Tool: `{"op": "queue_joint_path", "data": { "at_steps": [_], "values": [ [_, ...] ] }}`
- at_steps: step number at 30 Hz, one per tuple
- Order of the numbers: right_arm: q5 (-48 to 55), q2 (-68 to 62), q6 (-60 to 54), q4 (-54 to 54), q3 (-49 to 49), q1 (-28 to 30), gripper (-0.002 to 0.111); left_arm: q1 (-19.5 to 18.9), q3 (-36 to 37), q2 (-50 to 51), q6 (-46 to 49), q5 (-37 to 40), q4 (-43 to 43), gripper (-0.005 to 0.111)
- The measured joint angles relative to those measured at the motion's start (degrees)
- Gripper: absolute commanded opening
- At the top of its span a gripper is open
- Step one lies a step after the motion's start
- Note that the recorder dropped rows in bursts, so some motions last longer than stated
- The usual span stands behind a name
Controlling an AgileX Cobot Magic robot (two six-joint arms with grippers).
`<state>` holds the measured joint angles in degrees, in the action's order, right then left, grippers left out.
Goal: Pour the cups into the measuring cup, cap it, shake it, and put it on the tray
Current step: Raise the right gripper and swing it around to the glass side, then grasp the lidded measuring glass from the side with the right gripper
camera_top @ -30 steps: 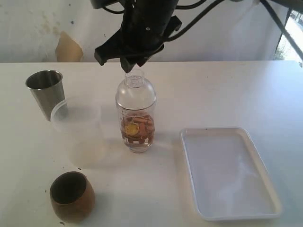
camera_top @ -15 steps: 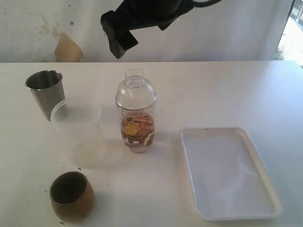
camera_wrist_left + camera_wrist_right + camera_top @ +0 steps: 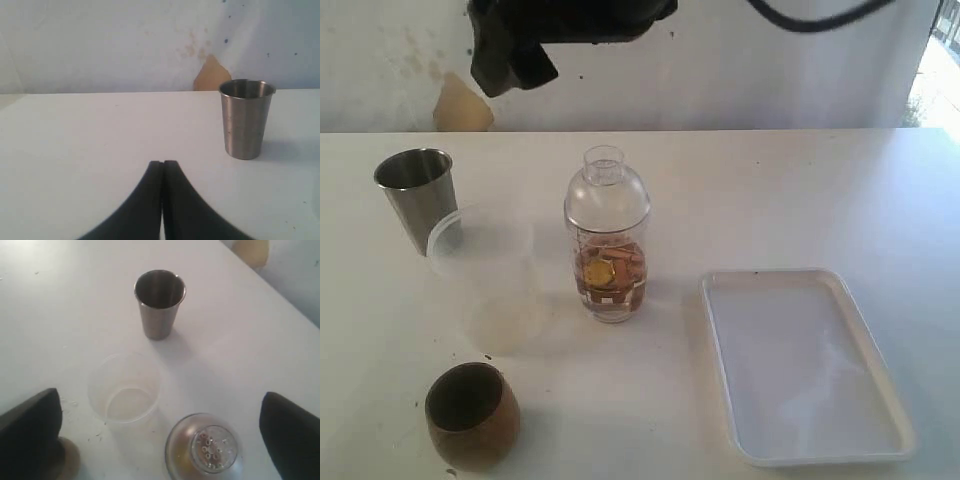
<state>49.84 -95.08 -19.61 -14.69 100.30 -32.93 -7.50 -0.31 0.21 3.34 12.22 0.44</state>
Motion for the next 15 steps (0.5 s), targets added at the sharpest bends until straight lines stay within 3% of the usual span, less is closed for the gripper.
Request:
{"op": "queue_joint_path", "data": {
  "at_steps": [15],
  "values": [
    [-51.39, 14.58, -2.27, -1.05, -47.76, 0.00, 0.105, 0.00, 0.00, 0.00, 0.00, 0.00, 0.00, 0.000]
  ]
}}
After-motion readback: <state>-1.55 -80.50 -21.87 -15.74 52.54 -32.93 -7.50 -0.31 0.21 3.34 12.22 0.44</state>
